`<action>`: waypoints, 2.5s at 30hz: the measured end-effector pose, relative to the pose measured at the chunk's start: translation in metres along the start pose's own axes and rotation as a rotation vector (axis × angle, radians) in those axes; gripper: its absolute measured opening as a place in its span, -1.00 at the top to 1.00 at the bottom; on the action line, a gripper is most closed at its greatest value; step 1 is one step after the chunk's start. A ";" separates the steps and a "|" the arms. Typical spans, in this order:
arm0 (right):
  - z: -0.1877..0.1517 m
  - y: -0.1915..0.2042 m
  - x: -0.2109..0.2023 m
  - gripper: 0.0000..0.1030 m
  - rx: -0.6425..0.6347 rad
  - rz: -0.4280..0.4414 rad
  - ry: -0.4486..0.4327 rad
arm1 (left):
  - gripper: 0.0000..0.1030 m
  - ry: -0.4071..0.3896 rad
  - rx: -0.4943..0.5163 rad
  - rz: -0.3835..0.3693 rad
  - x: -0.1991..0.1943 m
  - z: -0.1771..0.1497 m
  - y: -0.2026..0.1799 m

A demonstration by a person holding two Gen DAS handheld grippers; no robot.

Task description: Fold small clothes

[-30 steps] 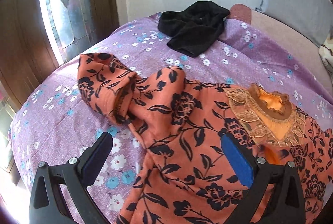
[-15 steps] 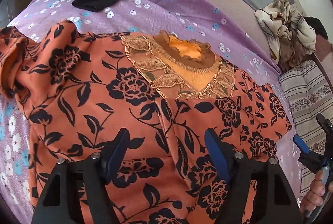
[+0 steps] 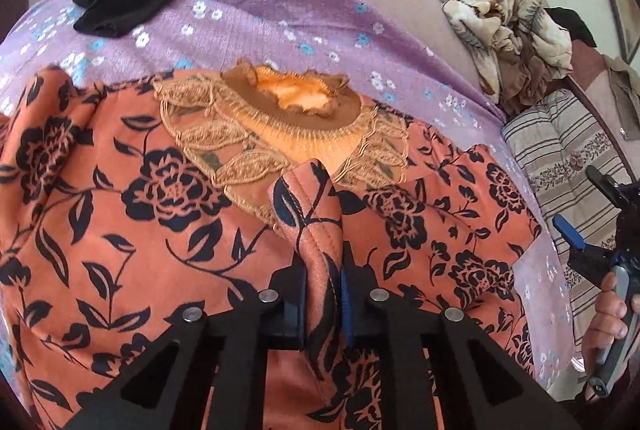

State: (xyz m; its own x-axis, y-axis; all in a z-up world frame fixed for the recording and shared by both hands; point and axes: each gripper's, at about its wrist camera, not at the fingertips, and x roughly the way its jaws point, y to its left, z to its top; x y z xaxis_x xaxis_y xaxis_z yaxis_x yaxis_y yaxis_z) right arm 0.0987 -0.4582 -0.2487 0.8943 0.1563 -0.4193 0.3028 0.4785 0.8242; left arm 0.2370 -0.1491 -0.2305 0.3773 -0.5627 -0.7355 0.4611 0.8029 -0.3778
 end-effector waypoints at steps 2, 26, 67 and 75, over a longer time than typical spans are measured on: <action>0.005 -0.004 -0.003 -0.63 0.014 -0.006 -0.018 | 0.74 -0.048 0.014 -0.046 -0.016 0.009 -0.003; -0.046 -0.002 0.112 -0.62 -0.124 -0.209 0.283 | -0.31 -0.227 0.071 0.524 -0.050 0.029 0.052; -0.151 0.037 -0.011 -0.52 -0.340 -0.208 0.263 | -0.71 -0.002 0.136 0.404 -0.089 -0.100 -0.011; -0.154 0.059 -0.003 -0.52 -0.425 -0.185 0.219 | -0.71 -0.118 -0.015 0.452 -0.132 -0.068 0.037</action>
State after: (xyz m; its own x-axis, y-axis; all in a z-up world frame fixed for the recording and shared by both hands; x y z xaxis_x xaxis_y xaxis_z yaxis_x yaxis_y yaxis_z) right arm 0.0631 -0.2977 -0.2570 0.7343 0.1915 -0.6512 0.2483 0.8171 0.5203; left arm 0.1500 -0.0315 -0.1858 0.6266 -0.1735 -0.7598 0.2180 0.9750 -0.0428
